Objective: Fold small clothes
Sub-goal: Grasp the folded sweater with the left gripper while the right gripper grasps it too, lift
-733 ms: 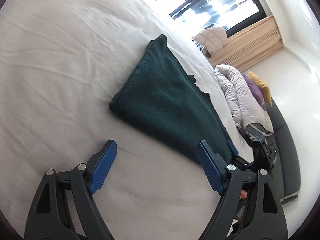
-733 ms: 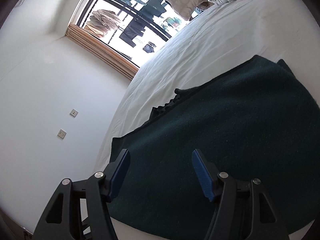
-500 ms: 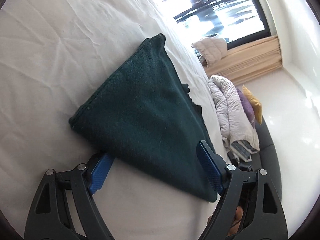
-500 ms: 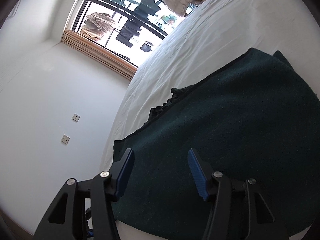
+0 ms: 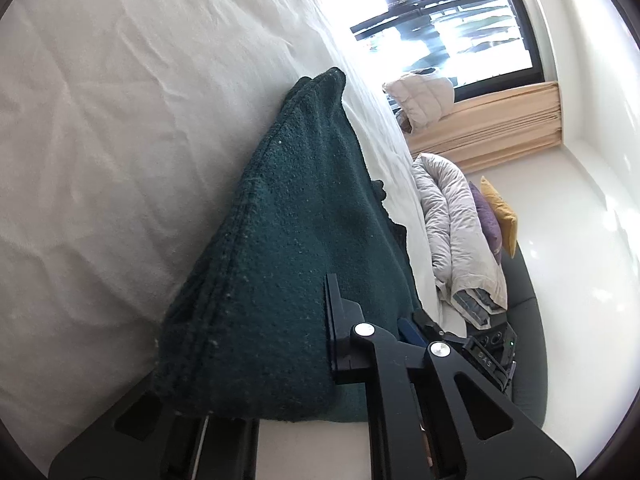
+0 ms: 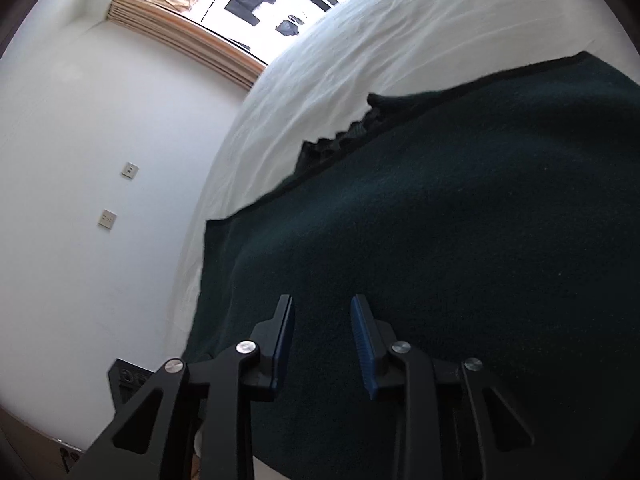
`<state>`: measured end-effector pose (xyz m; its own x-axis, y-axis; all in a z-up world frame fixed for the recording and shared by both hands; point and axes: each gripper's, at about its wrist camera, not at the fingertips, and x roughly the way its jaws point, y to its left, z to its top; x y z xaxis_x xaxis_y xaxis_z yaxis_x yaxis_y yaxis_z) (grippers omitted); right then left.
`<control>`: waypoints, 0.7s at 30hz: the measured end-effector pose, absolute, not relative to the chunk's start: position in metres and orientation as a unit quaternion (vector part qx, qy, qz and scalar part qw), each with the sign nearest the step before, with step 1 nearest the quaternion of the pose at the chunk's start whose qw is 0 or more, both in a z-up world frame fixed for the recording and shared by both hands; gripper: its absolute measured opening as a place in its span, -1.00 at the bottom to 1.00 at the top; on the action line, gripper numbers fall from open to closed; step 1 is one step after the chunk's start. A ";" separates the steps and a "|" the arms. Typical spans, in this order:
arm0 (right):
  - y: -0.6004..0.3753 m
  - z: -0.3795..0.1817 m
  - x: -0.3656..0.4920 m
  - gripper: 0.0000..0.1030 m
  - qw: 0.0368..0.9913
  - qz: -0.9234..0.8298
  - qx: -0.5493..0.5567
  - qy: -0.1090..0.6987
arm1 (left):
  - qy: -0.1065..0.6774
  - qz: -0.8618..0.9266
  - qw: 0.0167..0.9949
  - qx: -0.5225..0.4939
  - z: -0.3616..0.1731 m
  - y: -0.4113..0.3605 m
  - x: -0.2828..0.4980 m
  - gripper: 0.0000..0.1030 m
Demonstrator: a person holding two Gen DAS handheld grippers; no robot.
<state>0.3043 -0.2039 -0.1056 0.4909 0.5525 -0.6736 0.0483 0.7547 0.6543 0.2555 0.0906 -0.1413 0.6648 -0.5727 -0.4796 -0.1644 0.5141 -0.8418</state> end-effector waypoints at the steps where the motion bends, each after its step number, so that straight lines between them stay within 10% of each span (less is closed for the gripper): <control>1: -0.206 -0.111 0.306 -1.00 0.802 0.144 0.316 0.486 | 0.386 -0.130 0.784 -0.468 -0.139 0.089 0.257 -0.84; 13: -0.225 -0.120 0.298 -0.98 0.789 0.182 0.361 0.463 | 0.350 -0.134 0.857 -0.353 -0.064 0.053 0.265 -0.87; 18: -0.290 -0.098 0.272 0.11 0.778 0.215 0.458 0.373 | 0.319 -0.185 0.904 -0.216 0.004 -0.028 0.270 -0.87; 21: -0.331 -0.102 0.267 0.14 0.750 0.224 0.512 0.353 | 0.308 -0.230 0.917 -0.109 0.021 -0.109 0.268 -0.87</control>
